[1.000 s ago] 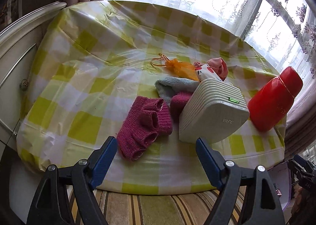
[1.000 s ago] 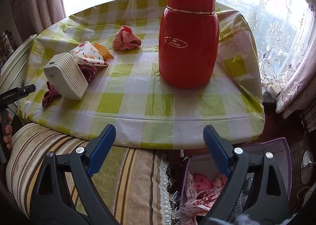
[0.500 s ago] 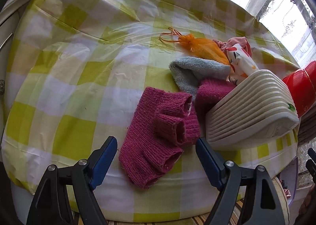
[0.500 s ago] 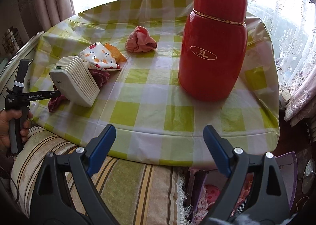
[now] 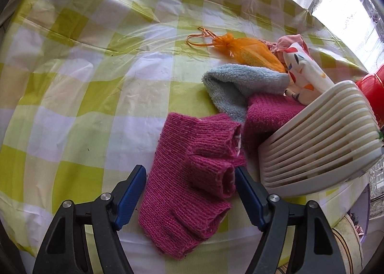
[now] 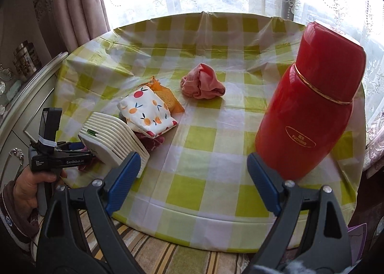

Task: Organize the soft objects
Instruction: 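Grasp the white orange-print cloth with the right tool while the left tool grasps the pink knit glove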

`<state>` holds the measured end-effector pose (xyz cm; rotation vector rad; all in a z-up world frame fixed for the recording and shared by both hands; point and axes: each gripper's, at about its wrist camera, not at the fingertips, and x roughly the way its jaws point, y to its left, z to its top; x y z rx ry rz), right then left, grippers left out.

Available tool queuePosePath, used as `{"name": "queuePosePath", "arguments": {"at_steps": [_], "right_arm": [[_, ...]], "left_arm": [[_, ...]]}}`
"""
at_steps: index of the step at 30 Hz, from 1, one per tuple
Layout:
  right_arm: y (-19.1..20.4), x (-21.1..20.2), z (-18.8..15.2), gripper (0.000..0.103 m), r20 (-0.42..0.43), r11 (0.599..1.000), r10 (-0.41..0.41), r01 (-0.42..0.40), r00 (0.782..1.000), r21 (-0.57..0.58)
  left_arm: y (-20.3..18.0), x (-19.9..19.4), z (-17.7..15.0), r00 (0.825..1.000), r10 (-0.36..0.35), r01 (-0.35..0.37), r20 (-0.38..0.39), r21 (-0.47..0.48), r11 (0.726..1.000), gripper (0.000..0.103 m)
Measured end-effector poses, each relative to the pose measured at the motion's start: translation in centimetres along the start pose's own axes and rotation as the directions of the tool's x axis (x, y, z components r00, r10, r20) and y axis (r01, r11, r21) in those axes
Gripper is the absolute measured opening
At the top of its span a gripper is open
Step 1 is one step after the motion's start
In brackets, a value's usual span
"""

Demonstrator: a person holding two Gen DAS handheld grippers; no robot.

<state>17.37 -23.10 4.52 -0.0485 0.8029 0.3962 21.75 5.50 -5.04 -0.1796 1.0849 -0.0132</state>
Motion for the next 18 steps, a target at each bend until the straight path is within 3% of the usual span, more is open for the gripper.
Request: {"name": "queuePosePath", "arguments": {"at_steps": [10, 18], "right_arm": [[2.8, 4.7, 4.9, 0.092, -0.047, 0.992, 0.124, -0.123, 0.991, 0.030], [5.3, 9.4, 7.5, 0.092, -0.153, 0.977, 0.213, -0.206, 0.965, 0.056]], "left_arm": [[-0.7, -0.5, -0.4, 0.998, -0.053, 0.052, 0.034, 0.028, 0.998, 0.043], [-0.8, -0.9, -0.8, 0.997, -0.047, 0.045, 0.061, 0.035, 0.998, 0.035]]}}
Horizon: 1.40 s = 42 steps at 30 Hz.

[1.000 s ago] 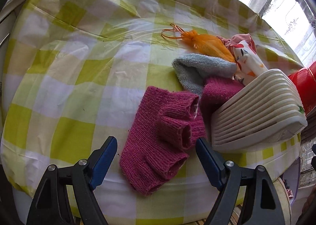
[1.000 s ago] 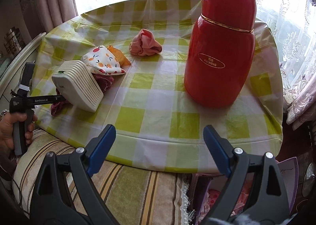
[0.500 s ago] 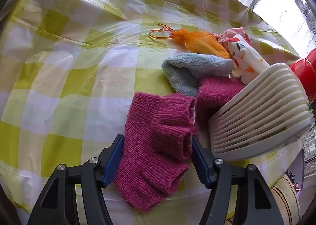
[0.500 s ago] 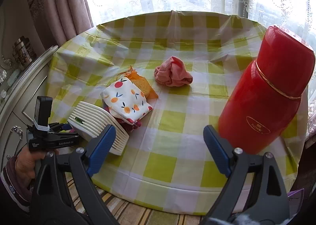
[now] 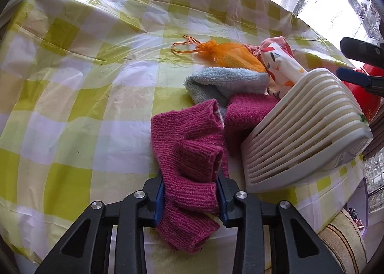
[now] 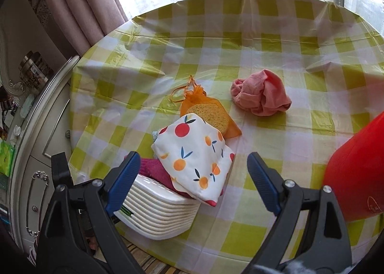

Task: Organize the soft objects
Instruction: 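Grasp the white orange-print cloth with the right tool while the left tool grasps the pink knit glove, then lift the orange-print cloth and pink glove off the table with both tools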

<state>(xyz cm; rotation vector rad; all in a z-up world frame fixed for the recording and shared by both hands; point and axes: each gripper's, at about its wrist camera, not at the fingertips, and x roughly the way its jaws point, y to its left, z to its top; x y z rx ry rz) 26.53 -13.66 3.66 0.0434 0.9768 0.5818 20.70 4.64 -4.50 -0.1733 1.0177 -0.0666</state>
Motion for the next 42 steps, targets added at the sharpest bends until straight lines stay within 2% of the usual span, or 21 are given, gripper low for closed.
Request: {"name": "queuePosePath", "arguments": {"at_steps": [7, 13, 16, 18, 19, 23, 27, 31, 32, 34, 42], "right_arm": [[0.3, 4.0, 1.8, 0.092, -0.097, 0.999, 0.042, -0.039, 0.994, 0.031], [-0.3, 7.1, 2.1, 0.092, -0.170, 0.997, 0.067, -0.058, 0.983, 0.060], [-1.0, 8.3, 1.9, 0.073, -0.205, 0.993, 0.098, -0.082, 0.974, 0.089], [-1.6, 8.7, 1.6, 0.051, -0.220, 0.992, 0.097, -0.077, 0.971, 0.100], [-1.7, 8.8, 1.5, 0.047, -0.221, 0.993, 0.092, -0.072, 0.971, 0.098], [-2.7, 8.3, 1.1, 0.031, -0.194, 0.989, 0.105, -0.083, 0.975, 0.120], [-3.7, 7.0, 0.7, 0.024, -0.142, 0.987, 0.099, -0.079, 0.985, 0.139], [-4.3, 5.1, 0.1, 0.023, -0.078, 0.993, 0.043, -0.033, 0.996, 0.115], [-4.4, 4.6, -0.1, 0.023, -0.066, 0.994, 0.019, -0.012, 0.998, 0.105], [-4.5, 3.6, -0.8, 0.022, -0.034, 0.996, -0.017, 0.020, 0.999, 0.084], [-4.4, -0.1, -4.8, 0.022, 0.055, 0.988, -0.152, 0.151, 0.987, 0.028]], "left_arm": [[0.1, -0.4, -0.1, 0.999, 0.029, -0.028, 0.028, -0.001, 1.000, 0.032], [0.4, -0.5, -0.2, 0.999, 0.032, -0.031, 0.033, -0.014, 0.999, 0.032], [0.4, -0.5, -0.3, 0.999, 0.033, -0.033, 0.036, -0.018, 0.999, 0.032], [0.5, -0.6, -0.3, 0.999, 0.035, -0.034, 0.039, -0.021, 0.999, 0.032], [0.5, -0.6, -0.3, 0.999, 0.037, -0.036, 0.041, -0.022, 0.999, 0.032], [0.8, -0.9, -0.3, 0.998, 0.044, -0.042, 0.054, -0.038, 0.998, 0.032], [1.2, -1.5, -0.5, 0.996, 0.058, -0.053, 0.074, -0.067, 0.996, 0.031], [1.3, -2.0, -0.5, 0.992, 0.078, -0.070, 0.096, -0.077, 0.995, 0.029], [1.3, -2.1, -0.5, 0.991, 0.083, -0.076, 0.103, -0.077, 0.994, 0.023], [1.3, -2.4, -0.5, 0.989, 0.091, -0.082, 0.115, -0.079, 0.994, 0.022], [1.5, -2.9, -0.6, 0.986, 0.097, -0.085, 0.135, -0.089, 0.992, 0.020]]}}
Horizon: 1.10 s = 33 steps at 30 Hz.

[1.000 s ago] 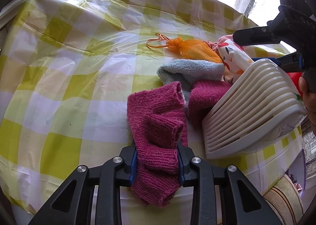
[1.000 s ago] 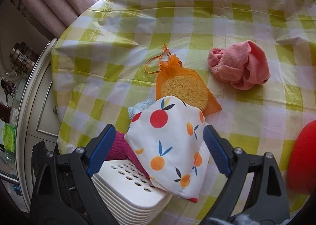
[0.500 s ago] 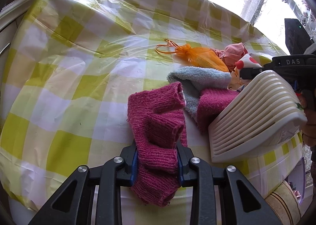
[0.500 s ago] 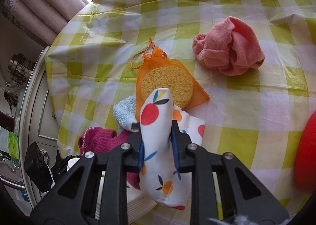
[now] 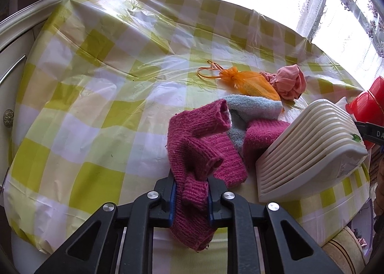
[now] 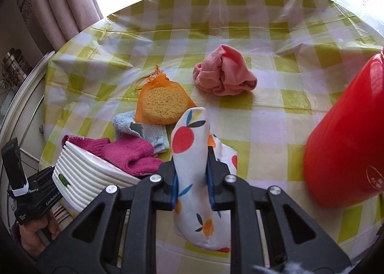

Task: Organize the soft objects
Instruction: 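Lift the orange-print cloth and pink glove off the table with both tools, then carry the orange-print cloth and pink glove over to the purple box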

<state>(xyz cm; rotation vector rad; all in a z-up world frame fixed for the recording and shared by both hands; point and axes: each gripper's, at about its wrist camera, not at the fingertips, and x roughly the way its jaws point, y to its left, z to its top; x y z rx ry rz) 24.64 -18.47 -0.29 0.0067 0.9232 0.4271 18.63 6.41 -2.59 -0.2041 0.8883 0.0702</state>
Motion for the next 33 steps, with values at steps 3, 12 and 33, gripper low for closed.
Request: {"name": "queuePosePath", "arguments": {"at_steps": [3, 12, 33], "right_arm": [[-0.3, -1.4, -1.7, 0.022, 0.022, 0.999, -0.039, 0.039, 0.999, -0.009], [-0.3, -4.1, -6.1, 0.022, 0.032, 0.995, -0.085, 0.086, 0.996, -0.040], [-1.0, -9.5, -10.8, 0.022, 0.069, 0.989, -0.133, 0.137, 0.989, -0.049]], "left_arm": [[0.1, -0.6, -0.1, 1.000, 0.003, -0.003, 0.015, -0.005, 1.000, 0.019], [0.2, -3.2, -0.7, 0.998, -0.002, 0.004, 0.062, -0.030, 1.000, 0.019], [-1.9, -12.0, -3.8, 0.983, -0.055, 0.063, 0.175, -0.043, 0.997, 0.019]]}}
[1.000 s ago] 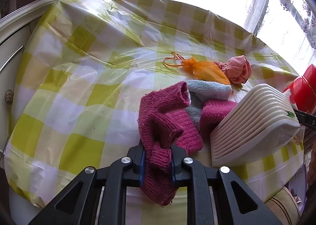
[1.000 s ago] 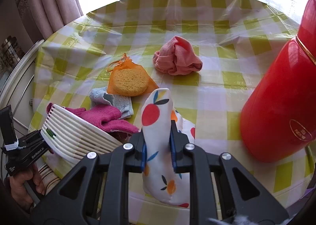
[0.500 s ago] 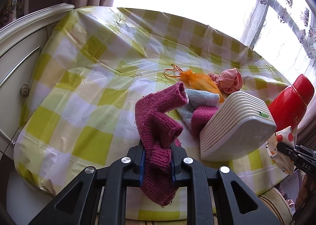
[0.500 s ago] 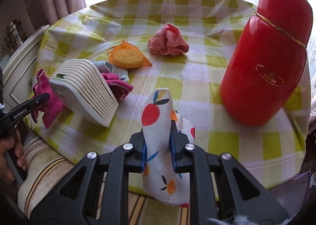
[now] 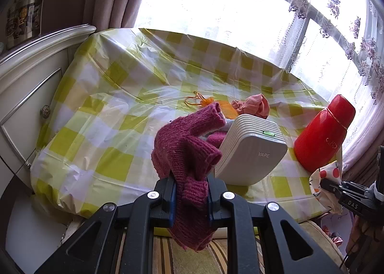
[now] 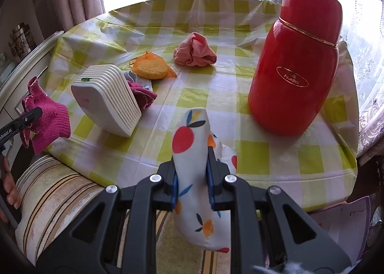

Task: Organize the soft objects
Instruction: 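Carry the orange-print cloth and pink glove over to the purple box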

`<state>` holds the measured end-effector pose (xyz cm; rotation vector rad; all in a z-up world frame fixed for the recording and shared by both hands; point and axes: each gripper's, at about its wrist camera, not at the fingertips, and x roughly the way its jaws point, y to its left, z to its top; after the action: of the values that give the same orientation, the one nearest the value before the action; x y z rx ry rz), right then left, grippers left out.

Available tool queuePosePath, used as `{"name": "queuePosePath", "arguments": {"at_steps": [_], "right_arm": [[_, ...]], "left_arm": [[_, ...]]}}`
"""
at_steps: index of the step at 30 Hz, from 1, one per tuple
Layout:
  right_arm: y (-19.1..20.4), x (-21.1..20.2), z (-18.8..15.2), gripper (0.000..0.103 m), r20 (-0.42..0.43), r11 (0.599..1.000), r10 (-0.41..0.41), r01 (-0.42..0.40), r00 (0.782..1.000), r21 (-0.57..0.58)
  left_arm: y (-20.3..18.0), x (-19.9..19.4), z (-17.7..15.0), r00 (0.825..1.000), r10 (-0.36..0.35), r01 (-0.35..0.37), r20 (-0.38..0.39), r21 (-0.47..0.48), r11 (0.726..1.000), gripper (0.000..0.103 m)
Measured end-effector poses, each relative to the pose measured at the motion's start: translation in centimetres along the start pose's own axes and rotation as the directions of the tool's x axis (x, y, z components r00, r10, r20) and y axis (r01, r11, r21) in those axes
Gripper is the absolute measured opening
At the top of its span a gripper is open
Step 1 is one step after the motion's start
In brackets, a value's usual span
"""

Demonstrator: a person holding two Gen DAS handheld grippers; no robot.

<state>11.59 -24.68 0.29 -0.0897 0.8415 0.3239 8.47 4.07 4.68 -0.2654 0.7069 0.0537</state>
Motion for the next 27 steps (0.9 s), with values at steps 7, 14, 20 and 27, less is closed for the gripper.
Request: {"name": "queuePosePath", "arguments": {"at_steps": [7, 14, 20, 27], "right_arm": [[-1.4, -2.1, -1.3, 0.022, 0.013, 0.999, -0.028, 0.028, 1.000, 0.021], [-3.3, -4.4, -2.7, 0.022, 0.031, 0.997, -0.066, 0.065, 0.997, 0.051], [-5.2, -6.0, -3.8, 0.022, 0.038, 0.991, -0.109, 0.106, 0.993, 0.079], [-8.1, -8.1, -5.6, 0.022, 0.042, 0.981, -0.156, 0.149, 0.987, 0.127]], "left_arm": [[-3.0, -2.0, -0.5, 0.998, -0.057, 0.056, 0.017, 0.049, 0.997, 0.019], [-6.8, -3.1, -1.3, 0.992, -0.126, 0.124, 0.013, 0.106, 0.987, 0.019], [-10.6, -3.4, -2.0, 0.980, -0.196, 0.196, -0.014, 0.159, 0.968, 0.019], [-15.2, -3.8, -3.3, 0.958, -0.279, 0.287, -0.067, 0.217, 0.933, 0.019]]}}
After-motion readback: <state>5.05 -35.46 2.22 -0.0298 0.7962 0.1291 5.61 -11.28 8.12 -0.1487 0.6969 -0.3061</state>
